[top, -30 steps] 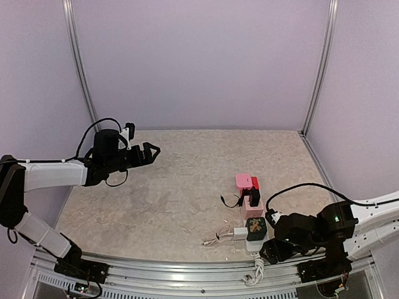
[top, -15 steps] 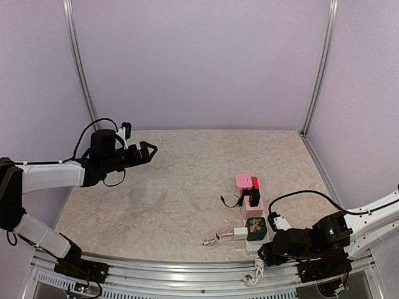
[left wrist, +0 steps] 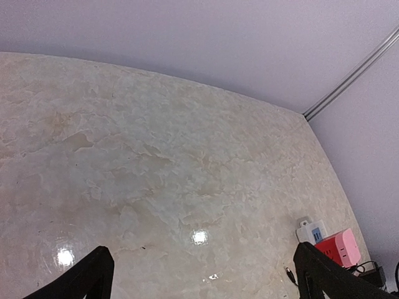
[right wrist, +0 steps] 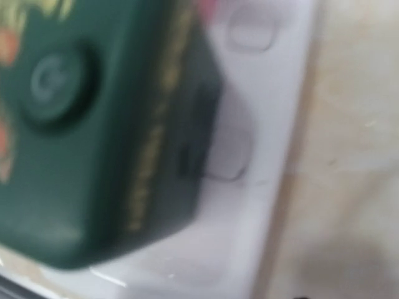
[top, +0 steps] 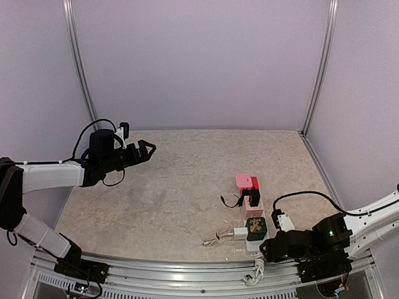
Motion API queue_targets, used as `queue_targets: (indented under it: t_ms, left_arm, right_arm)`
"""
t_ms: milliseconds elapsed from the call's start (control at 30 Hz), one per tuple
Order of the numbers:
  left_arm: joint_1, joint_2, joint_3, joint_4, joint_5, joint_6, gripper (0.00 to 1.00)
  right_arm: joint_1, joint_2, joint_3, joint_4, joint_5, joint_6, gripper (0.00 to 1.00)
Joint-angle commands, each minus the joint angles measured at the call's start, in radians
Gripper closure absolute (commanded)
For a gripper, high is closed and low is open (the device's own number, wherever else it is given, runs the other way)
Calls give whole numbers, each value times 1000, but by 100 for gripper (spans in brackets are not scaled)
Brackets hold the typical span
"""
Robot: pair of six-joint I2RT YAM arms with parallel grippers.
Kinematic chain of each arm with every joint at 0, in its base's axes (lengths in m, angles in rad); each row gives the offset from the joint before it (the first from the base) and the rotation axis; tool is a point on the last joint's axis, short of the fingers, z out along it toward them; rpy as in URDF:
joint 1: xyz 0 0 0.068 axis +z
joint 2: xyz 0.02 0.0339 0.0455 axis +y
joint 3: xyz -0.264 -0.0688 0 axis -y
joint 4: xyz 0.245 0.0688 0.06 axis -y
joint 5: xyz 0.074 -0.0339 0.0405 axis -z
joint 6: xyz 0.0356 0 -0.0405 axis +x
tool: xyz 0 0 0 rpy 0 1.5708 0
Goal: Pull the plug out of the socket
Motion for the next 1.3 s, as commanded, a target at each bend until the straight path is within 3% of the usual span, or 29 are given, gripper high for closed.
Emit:
queue_targets:
  t_ms: [0,133,333,500,800,933,1067,1267]
  left_arm:
    - [8,17,-2,20,20,-5,1]
    - [13,29,2,25,25,-9,1]
    - [13,48,5,41,41,-19,1]
    - [16,42,1,39,39,-16,1]
    - [25,47,2,49,46,-16,1]
    - [27,55,4,59,54,-19,1]
    - [27,64,11,58,58,-20,1]
    - [29,76,22,53,64,-15,1]
  right_arm:
    - [5,-88,-24,-96,93,52,39]
    - [3,-110,-31,-72,63,8,35]
    - [2,23,24,6,0,-101,25]
    - [6,126,53,-16,-8,-71,18]
    - [5,172,10,83,-10,-38,15]
    - [5,186,27,41,45,-10,17]
    - [-29,148,26,9,105,8,28]
    - [-164,90,3,107,103,-151,31]
